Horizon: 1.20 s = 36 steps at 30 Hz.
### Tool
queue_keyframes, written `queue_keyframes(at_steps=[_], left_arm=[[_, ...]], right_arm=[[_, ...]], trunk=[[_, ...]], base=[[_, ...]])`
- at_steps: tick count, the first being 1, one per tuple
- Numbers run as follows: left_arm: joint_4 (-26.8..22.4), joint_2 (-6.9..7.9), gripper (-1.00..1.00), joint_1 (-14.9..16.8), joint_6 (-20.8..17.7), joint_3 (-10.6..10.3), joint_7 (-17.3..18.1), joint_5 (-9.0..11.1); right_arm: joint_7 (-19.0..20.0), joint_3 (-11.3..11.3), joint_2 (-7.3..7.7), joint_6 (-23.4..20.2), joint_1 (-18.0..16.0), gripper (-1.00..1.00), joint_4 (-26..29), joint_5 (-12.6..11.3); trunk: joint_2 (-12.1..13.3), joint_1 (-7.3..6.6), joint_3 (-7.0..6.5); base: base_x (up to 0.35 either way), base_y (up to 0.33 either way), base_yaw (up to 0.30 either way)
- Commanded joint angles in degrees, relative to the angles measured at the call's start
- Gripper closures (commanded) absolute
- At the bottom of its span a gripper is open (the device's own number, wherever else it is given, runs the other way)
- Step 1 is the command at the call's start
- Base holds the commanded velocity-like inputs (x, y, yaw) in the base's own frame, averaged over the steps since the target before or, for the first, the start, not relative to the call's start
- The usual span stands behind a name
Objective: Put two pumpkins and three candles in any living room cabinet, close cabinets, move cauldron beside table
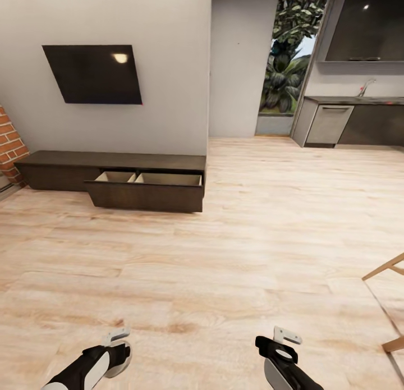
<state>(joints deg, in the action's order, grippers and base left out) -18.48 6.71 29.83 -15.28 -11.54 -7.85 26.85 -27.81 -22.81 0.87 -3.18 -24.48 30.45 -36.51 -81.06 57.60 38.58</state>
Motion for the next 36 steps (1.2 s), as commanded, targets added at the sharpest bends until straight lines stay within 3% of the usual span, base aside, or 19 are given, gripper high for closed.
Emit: queue_keyframes(at_steps=[1, 36], left_arm=[[-0.2, 0.06, 1.0, 0.0, -0.3, -0.5, -0.4, 0.6], [-0.2, 0.06, 1.0, 0.1, -0.3, -0.5, -0.4, 0.6]], right_arm=[[-0.5, -0.5, 0.09, -0.3, 0.0, -1.0, 0.1, -0.2], [-0.5, -0.5, 0.09, -0.3, 0.0, -1.0, 0.1, -0.2]], trunk=[[0.0, 0.03, -0.03], [0.0, 0.03, -0.29]], base=[[0.321, -0.093, 0.0], [0.321, -0.093, 0.0]])
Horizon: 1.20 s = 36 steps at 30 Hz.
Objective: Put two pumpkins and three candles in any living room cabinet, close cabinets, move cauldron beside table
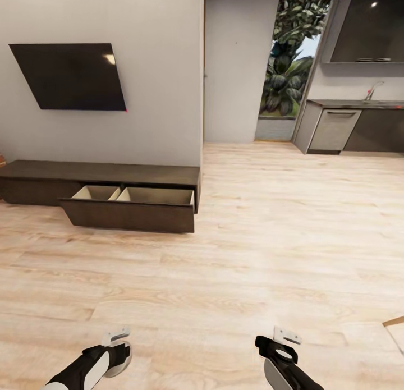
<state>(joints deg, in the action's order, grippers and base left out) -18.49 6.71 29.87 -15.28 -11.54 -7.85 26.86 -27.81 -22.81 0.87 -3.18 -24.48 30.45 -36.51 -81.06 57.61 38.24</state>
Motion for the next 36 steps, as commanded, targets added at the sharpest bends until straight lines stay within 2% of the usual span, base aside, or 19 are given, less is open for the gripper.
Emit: queue_keyframes(at_steps=[1, 16, 36], left_arm=[[-0.2, 0.06, 1.0, 0.0, -0.3, -0.5, -0.4, 0.6], [-0.2, 0.06, 1.0, 0.0, -0.3, -0.4, -0.4, 0.6], [-0.2, 0.06, 1.0, 0.0, -0.3, -0.4, -0.4, 0.6]], right_arm=[[-0.5, -0.5, 0.09, -0.3, 0.0, -1.0, 0.1, -0.2], [-0.5, -0.5, 0.07, -0.3, 0.0, -1.0, 0.1, -0.2], [-0.5, -0.5, 0.08, -0.3, 0.0, -1.0, 0.1, -0.2]], trunk=[[0.0, 0.03, 0.05], [0.0, 0.03, 0.05], [0.0, 0.03, 0.05]], base=[[0.321, -0.093, 0.0], [0.321, -0.089, 0.0], [0.326, -0.006, 0.0]])
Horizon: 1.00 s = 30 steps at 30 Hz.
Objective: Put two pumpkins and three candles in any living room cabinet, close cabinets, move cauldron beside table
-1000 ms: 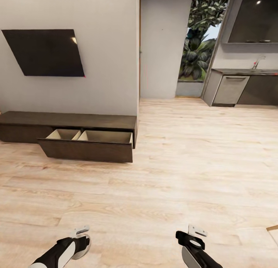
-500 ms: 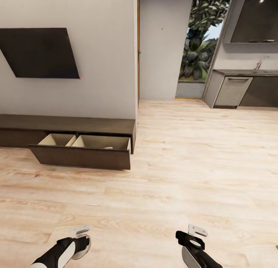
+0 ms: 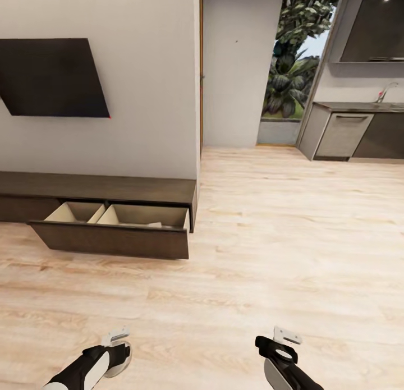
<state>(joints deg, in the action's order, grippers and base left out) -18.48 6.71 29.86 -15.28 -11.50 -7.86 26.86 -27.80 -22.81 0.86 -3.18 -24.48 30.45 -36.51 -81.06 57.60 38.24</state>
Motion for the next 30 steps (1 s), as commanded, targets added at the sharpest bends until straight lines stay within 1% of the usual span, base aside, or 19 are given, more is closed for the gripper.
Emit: queue_keyframes(at_steps=[1, 30], left_arm=[[-0.2, 0.05, 1.0, 0.0, -0.3, -0.5, -0.4, 0.6], [-0.2, 0.05, 1.0, 0.0, -0.3, -0.5, -0.4, 0.6]], right_arm=[[-0.5, -0.5, 0.09, -0.3, 0.0, -1.0, 0.1, -0.2], [-0.5, -0.5, 0.07, -0.3, 0.0, -1.0, 0.1, -0.2]], trunk=[[0.0, 0.03, 0.05], [0.0, 0.03, 0.05]], base=[[0.328, 0.0, 0.0], [0.328, 0.0, 0.0]])
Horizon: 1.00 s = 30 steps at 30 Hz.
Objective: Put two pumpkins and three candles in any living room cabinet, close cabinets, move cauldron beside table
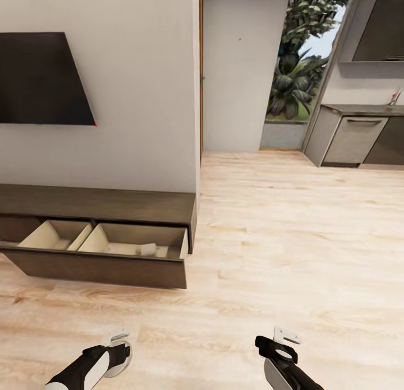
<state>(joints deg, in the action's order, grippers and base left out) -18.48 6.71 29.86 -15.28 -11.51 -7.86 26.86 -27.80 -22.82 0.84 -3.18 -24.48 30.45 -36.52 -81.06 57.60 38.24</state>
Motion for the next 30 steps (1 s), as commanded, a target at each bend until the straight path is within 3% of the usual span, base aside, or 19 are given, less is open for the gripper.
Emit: queue_keyframes(at_steps=[1, 7, 17, 30], left_arm=[[-0.2, 0.06, 1.0, 0.0, -0.3, -0.5, -0.4, 0.6], [-0.2, 0.06, 1.0, 0.0, -0.2, -0.4, -0.3, 0.4], [-0.2, 0.06, 1.0, 0.0, 0.7, -0.2, -0.3, 1.1], [-0.2, 0.06, 1.0, 0.0, 0.8, -0.2, -0.3, 1.2]], right_arm=[[-0.5, -0.5, 0.1, -0.3, 0.0, -1.0, 0.1, -0.2], [-0.5, -0.5, 0.1, -0.3, 0.0, -1.0, 0.1, -0.2], [-0.5, -0.4, 0.12, -0.3, 0.0, -1.0, 0.1, -0.3], [-0.5, -0.4, 0.15, -0.4, 0.0, -1.0, 0.1, -0.2]], trunk=[[0.0, 0.03, 0.05], [0.0, 0.03, 0.05], [0.0, 0.03, 0.05], [5.2, -2.82, -2.28]], base=[[0.32, 0.0, 0.0], [0.238, 0.0, 0.0], [0.024, 0.0, 0.0], [0.0, 0.0, 0.0]])
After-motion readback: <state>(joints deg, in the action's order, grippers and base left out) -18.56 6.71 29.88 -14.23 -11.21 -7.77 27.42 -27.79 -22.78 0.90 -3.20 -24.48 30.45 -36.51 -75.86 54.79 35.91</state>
